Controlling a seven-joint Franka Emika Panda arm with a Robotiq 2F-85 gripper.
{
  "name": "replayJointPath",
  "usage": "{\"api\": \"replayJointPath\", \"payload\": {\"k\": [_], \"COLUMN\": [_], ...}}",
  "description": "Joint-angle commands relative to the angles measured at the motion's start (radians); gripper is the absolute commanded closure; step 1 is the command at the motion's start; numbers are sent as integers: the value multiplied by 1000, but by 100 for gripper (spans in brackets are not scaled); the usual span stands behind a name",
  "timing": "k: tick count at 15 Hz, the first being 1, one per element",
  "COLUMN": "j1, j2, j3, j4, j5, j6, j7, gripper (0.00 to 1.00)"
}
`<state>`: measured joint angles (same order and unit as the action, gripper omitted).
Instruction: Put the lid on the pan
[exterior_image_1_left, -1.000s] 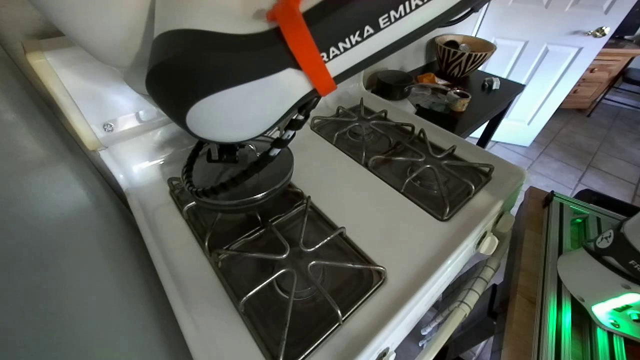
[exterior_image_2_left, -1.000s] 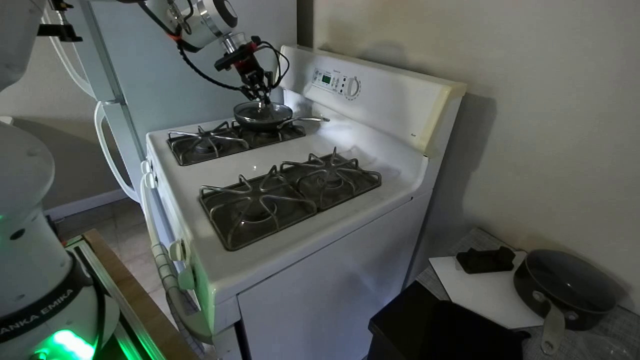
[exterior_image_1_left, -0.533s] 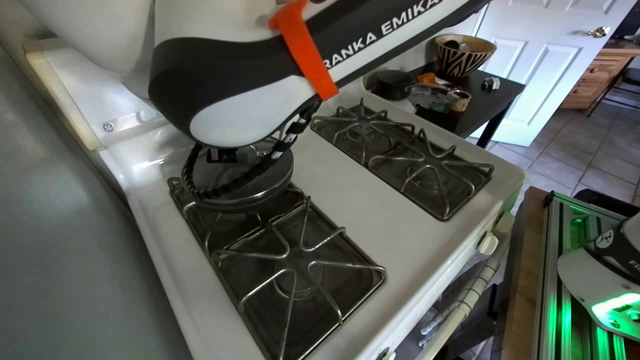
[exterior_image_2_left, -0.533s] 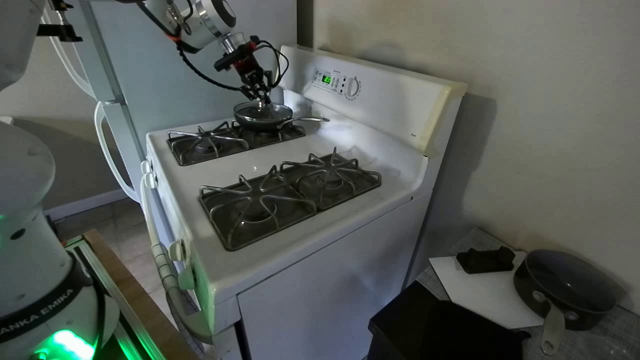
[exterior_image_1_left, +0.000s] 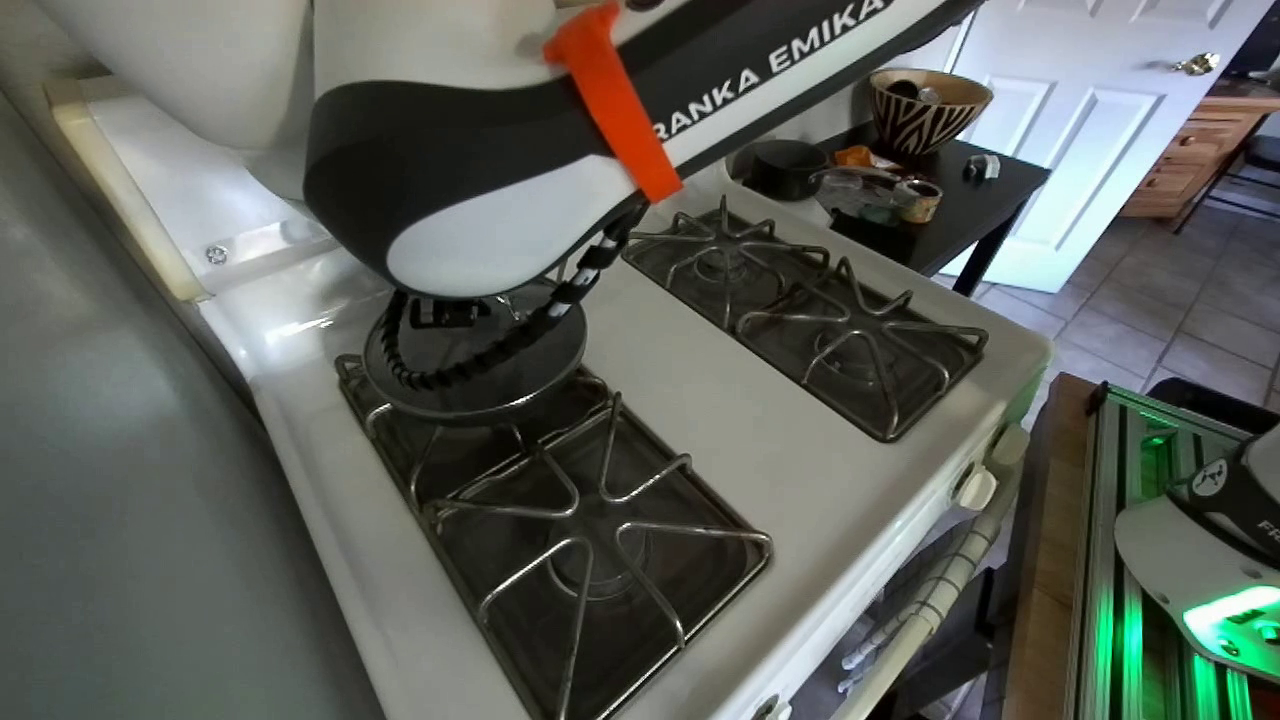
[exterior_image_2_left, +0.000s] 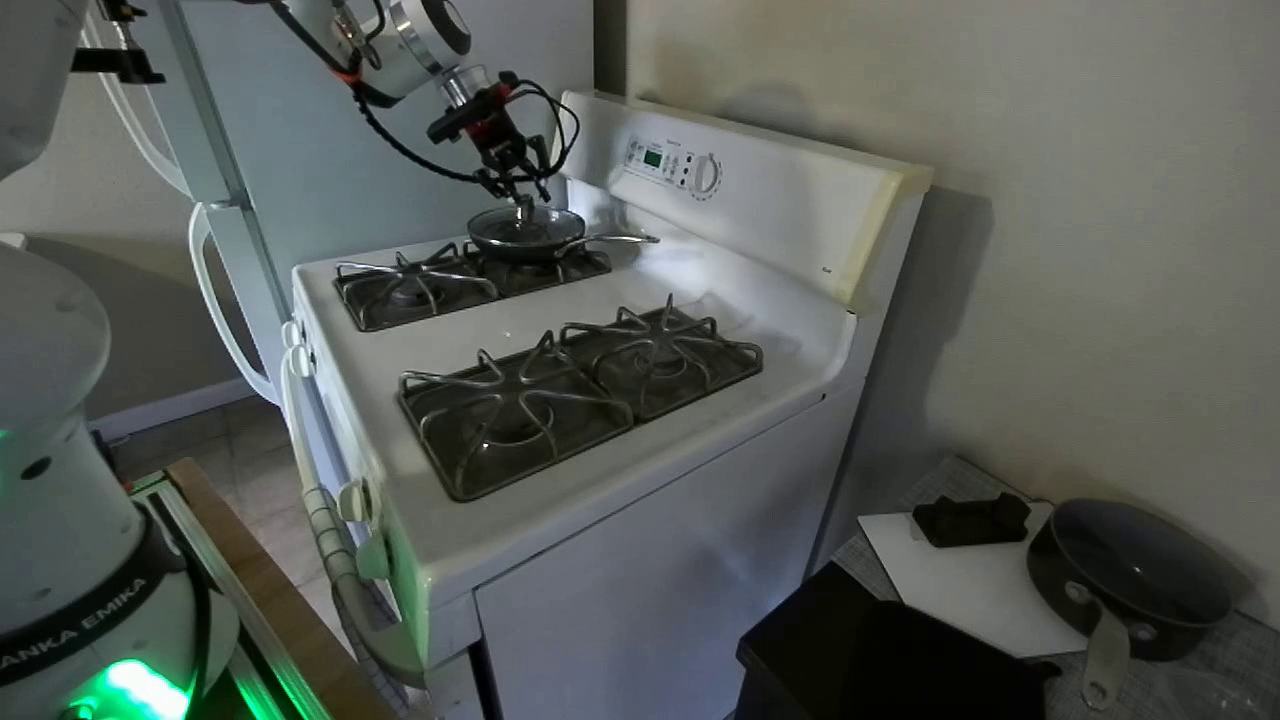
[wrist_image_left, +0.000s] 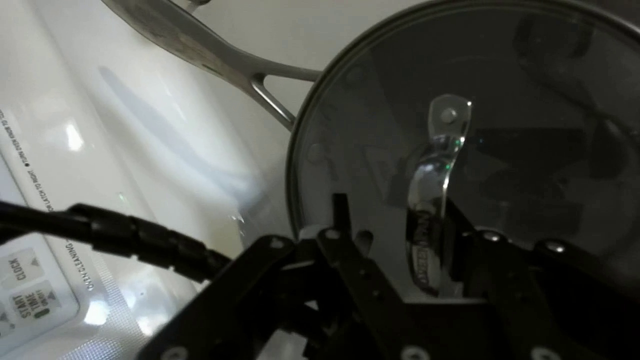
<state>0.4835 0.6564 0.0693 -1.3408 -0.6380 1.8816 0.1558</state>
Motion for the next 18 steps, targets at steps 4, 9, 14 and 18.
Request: {"api": "replayJointPath", "payload": {"k": [4,9,14,18], "j1": [-9,-40,-82,-101], "j2": [-34,-103,-217,-293], "j3": [15,42,61,55], "j4": [-20,-7,-19,-36], "j5": [19,124,284,365], "j6": [-42,-110,-163,-170], "j7": [0,-24,-62,-60], "gripper": [1,0,0,0]}}
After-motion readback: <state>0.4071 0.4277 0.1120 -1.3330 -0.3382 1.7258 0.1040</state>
